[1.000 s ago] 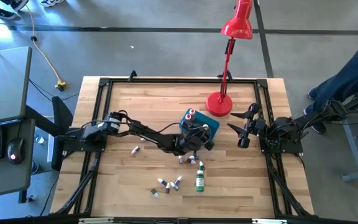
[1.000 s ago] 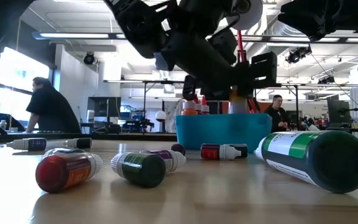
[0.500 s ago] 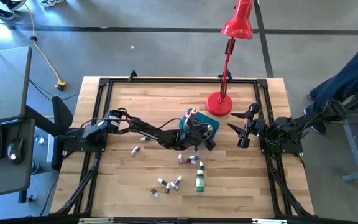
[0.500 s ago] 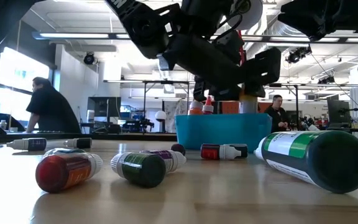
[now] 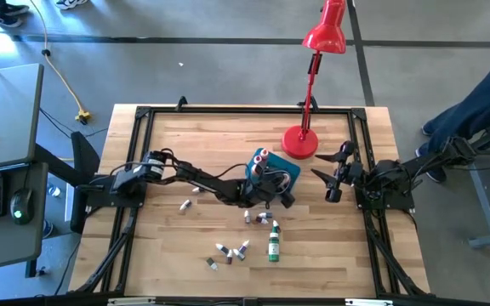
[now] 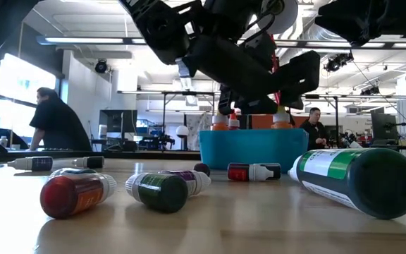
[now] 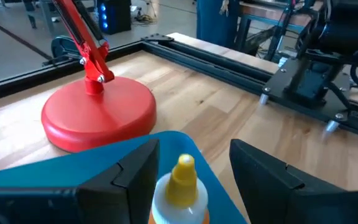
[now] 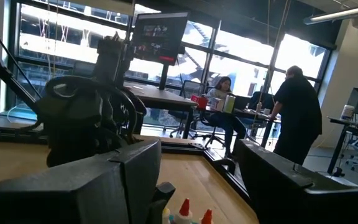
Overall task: Pick & Place food coloring
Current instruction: Put the big yellow food coloring bottle into the blue container
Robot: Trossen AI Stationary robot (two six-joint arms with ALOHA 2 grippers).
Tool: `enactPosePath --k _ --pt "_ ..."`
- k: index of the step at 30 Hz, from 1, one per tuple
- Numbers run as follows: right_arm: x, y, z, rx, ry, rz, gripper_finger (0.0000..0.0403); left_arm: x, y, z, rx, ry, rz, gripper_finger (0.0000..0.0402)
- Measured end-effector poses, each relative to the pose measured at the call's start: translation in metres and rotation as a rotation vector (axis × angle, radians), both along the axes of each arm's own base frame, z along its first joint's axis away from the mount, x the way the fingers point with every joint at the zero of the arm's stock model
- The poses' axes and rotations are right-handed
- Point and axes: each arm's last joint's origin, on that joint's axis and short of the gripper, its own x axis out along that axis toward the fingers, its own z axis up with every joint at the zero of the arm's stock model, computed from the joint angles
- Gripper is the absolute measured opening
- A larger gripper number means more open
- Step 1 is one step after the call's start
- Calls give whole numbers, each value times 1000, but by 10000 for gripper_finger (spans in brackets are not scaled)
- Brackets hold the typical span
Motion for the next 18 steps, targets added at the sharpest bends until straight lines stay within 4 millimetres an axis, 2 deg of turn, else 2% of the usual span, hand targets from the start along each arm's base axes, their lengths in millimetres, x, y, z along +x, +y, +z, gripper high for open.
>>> enactPosePath --k 7,10,14,18 --pt "0 0 -1 23 6 4 203 -2 -12 39 -31 -85 -123 194" --pt "1 0 -2 37 9 6 190 -11 -15 55 31 -20 -110 194" --pt "1 0 -5 39 35 7 150 -32 -17 88 150 95 17 194" --pt "3 -1 -11 36 93 -7 86 -62 -18 122 230 205 113 178"
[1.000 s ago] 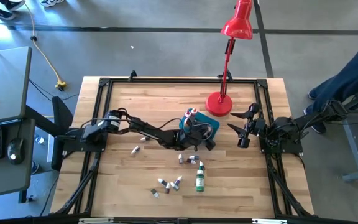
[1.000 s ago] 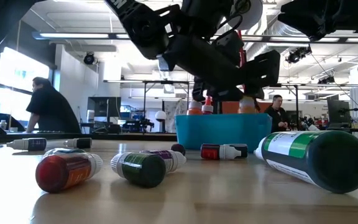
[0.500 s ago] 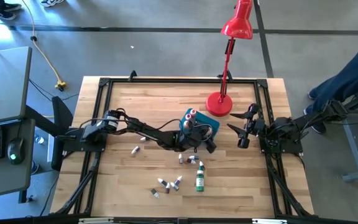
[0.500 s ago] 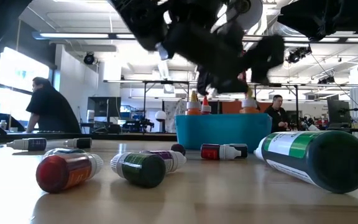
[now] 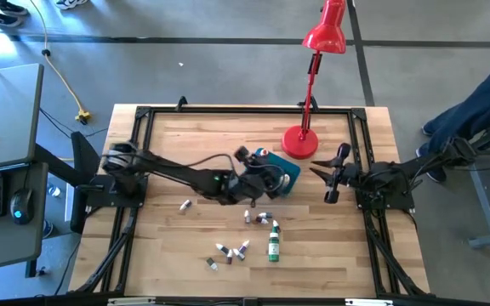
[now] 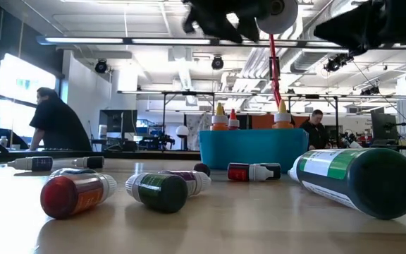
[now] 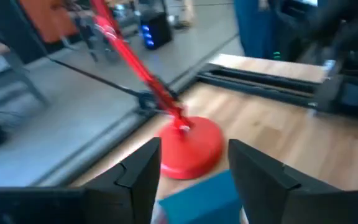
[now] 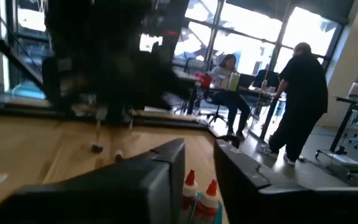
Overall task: Pick & Place food coloring
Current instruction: Put the big yellow food coloring bottle into the blue container
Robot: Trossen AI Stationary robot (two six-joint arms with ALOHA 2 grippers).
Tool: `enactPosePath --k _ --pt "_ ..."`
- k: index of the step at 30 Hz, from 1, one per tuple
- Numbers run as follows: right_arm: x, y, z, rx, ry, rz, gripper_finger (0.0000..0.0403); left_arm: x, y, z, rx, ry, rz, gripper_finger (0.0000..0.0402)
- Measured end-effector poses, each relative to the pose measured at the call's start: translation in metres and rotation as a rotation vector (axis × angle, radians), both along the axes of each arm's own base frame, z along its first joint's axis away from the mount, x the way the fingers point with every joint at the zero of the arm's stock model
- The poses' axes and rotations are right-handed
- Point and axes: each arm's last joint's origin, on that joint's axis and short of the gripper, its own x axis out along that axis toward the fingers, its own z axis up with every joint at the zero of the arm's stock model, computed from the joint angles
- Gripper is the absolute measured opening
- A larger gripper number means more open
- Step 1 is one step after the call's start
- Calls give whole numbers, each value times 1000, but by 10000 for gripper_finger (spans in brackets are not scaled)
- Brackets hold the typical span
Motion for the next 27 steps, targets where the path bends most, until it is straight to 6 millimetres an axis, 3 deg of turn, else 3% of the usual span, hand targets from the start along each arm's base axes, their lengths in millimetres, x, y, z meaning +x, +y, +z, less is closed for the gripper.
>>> enactPosePath --k 5,12,17,27 --pt "4 -2 -12 15 108 43 8 -40 3 45 27 54 15 129" --pt "17 -6 -31 173 217 35 3 -84 14 84 49 72 54 75" --pt "33 -6 -41 263 310 14 1 -98 17 92 82 111 72 64" --pt "73 8 -55 362 542 -29 1 -99 18 92 128 154 91 62"
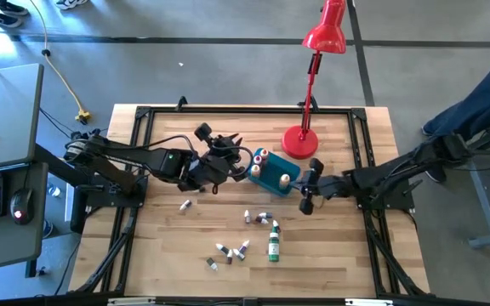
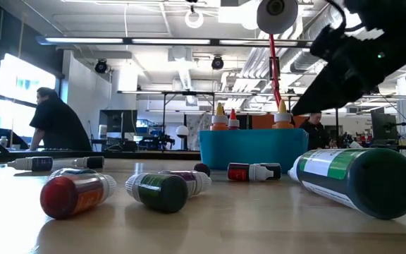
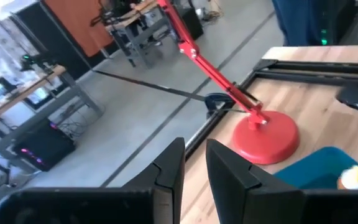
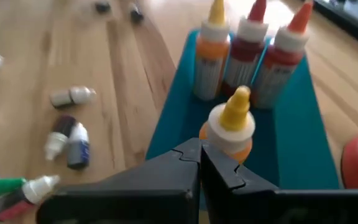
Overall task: Pick & Place food coloring
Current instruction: Put the big yellow food coloring bottle into the blue container
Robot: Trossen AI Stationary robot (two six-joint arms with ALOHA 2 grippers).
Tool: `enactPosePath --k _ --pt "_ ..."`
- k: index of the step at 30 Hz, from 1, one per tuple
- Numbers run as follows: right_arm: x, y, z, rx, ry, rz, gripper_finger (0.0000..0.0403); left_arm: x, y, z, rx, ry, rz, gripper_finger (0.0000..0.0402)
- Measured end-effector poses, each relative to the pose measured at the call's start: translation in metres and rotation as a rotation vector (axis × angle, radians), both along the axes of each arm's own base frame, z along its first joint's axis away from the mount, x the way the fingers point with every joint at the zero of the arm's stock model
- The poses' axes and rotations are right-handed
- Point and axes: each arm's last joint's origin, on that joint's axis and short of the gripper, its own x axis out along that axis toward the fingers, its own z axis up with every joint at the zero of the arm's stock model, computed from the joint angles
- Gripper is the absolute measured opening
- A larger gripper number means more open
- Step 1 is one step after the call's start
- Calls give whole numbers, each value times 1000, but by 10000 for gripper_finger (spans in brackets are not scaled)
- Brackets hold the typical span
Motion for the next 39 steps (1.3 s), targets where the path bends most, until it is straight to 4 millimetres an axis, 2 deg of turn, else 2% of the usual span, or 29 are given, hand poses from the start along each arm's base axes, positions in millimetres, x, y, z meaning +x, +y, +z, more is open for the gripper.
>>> enactPosePath --k 5,9,14,17,23,30,35,39 --pt "16 3 3 42 107 -45 0 -2 2 1 50 -8 91 62" --pt "23 4 15 78 176 -90 0 -3 2 1 55 -1 96 62" --pt "23 4 23 176 234 -179 0 -3 2 0 62 15 99 62" --pt "22 5 22 244 260 -156 0 -4 2 0 71 14 116 62" --pt "23 2 21 254 256 -177 0 -4 2 0 75 16 118 62" --pt "26 -1 17 212 303 -99 1 -4 2 0 76 21 118 62" --pt "24 2 21 268 307 -21 27 -5 3 -2 80 39 118 62" --pt "24 2 23 208 306 11 71 -5 3 -2 79 38 118 62"
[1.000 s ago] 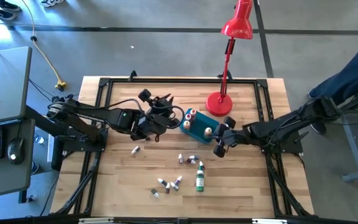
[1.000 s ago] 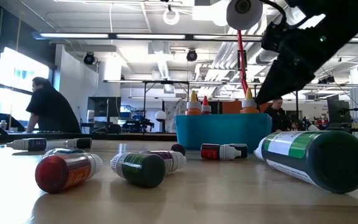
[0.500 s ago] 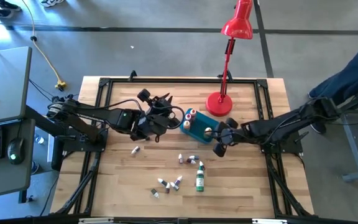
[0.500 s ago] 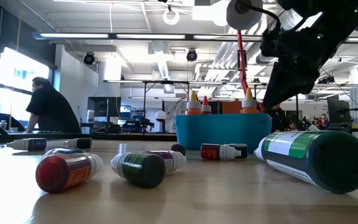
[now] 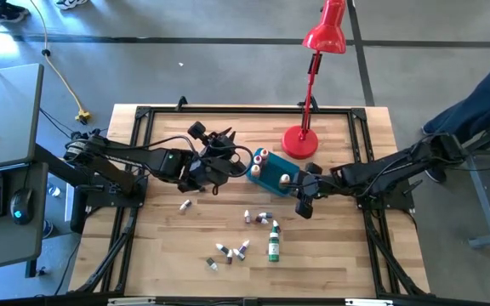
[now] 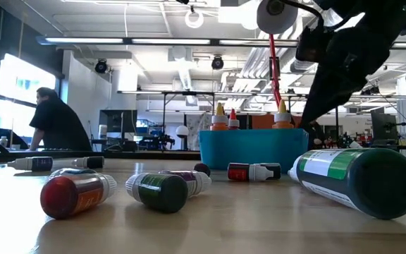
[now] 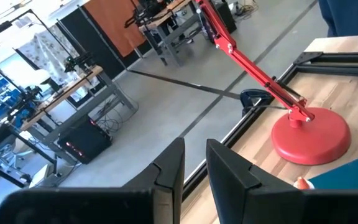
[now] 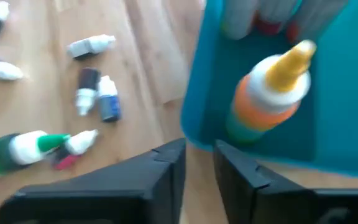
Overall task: Pick & Place food coloring
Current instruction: Put the big yellow food coloring bottle into the blue container
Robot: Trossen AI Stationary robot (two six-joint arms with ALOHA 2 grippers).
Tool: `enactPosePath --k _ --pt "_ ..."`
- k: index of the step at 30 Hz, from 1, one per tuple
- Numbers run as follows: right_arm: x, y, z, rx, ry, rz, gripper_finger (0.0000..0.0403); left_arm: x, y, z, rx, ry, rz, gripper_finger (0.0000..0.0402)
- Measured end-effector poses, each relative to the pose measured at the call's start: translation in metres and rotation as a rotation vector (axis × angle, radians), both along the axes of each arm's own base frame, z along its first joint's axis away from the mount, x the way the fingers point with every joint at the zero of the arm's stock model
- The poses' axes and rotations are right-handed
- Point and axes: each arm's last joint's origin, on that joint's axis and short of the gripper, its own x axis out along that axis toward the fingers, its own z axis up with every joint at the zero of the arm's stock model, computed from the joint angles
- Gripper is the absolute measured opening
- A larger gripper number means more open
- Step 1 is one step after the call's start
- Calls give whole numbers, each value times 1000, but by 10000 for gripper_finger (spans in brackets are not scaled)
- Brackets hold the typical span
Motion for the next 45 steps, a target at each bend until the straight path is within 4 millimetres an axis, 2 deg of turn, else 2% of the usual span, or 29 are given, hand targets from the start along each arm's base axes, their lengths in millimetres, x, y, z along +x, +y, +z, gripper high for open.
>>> enactPosePath --k 4,8,15,27,34,40,45 --pt "0 -4 1 -117 -18 -65 119 0 0 0 0 0 0 62" --pt "1 -6 2 -161 -40 -113 156 0 0 0 -5 1 -7 62" --pt "10 -5 4 -194 -102 -88 187 0 0 0 -5 1 -7 62" --pt "15 -22 -3 -252 -65 -138 188 0 0 -1 -11 13 -24 62" --pt "18 -31 -2 -164 -83 -108 184 0 0 -1 -9 16 -24 62" --pt "18 -36 -3 -144 -80 -114 165 0 0 -1 -9 17 -24 62" --pt "18 -38 -3 -132 -79 -110 126 0 0 -1 -9 17 -24 62"
